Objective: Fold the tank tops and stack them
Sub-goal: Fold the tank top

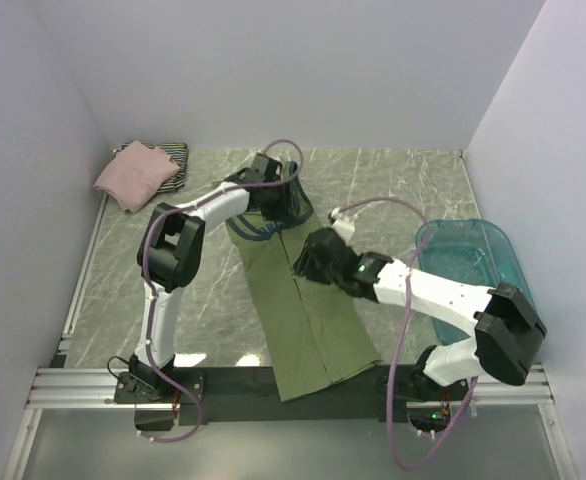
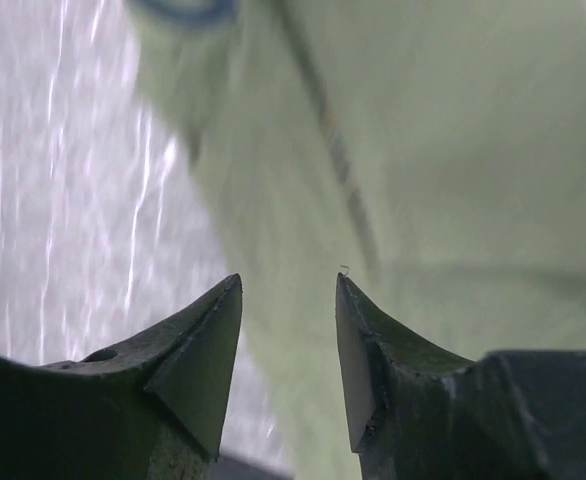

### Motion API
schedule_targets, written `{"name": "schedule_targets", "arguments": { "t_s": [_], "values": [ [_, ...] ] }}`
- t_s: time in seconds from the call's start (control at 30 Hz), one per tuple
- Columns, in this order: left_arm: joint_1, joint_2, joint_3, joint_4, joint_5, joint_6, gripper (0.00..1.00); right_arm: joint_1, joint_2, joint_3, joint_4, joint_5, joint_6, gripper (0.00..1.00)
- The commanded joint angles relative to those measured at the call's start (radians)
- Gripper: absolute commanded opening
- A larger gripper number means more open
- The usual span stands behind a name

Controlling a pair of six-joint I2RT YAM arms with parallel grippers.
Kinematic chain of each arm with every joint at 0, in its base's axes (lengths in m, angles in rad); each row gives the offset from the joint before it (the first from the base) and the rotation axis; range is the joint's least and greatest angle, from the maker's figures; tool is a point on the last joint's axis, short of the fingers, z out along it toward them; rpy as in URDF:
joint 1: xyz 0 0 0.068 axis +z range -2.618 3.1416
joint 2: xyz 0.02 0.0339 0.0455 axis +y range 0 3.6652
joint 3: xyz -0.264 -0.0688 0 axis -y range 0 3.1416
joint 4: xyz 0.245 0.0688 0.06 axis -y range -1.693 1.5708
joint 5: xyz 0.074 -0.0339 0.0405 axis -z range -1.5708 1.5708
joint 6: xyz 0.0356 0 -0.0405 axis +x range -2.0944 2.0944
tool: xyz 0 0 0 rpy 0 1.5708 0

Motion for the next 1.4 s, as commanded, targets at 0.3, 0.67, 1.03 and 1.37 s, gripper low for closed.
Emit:
{"name": "schedule_targets", "arguments": {
  "t_s": [0.3, 0.67, 1.03, 1.37],
  "values": [
    [0.140, -0.270, -0.177, -0.111, -0.499, -0.366, 0.50, -0.288, 0.406, 0.530, -0.094, -0.052, -0.571, 0.52],
    [0.229, -0.128, -0.077, -0.198, -0.608, -0.326, 0.48, -0.426, 0.887, 1.185, -0.271, -0.111, -0.774, 0.52],
    [0.243, 0.147, 0.246, -0.270, -0.607, -0.224, 0.47, -0.475, 1.042, 1.359, -0.292, -0.177, -0.789, 0.54],
    [0.255, 0.381, 0.637, -0.301, -0.472, -0.098, 0.45, -0.514, 0.990, 1.296, -0.285, -0.140, -0.678, 0.54]
  ]
}}
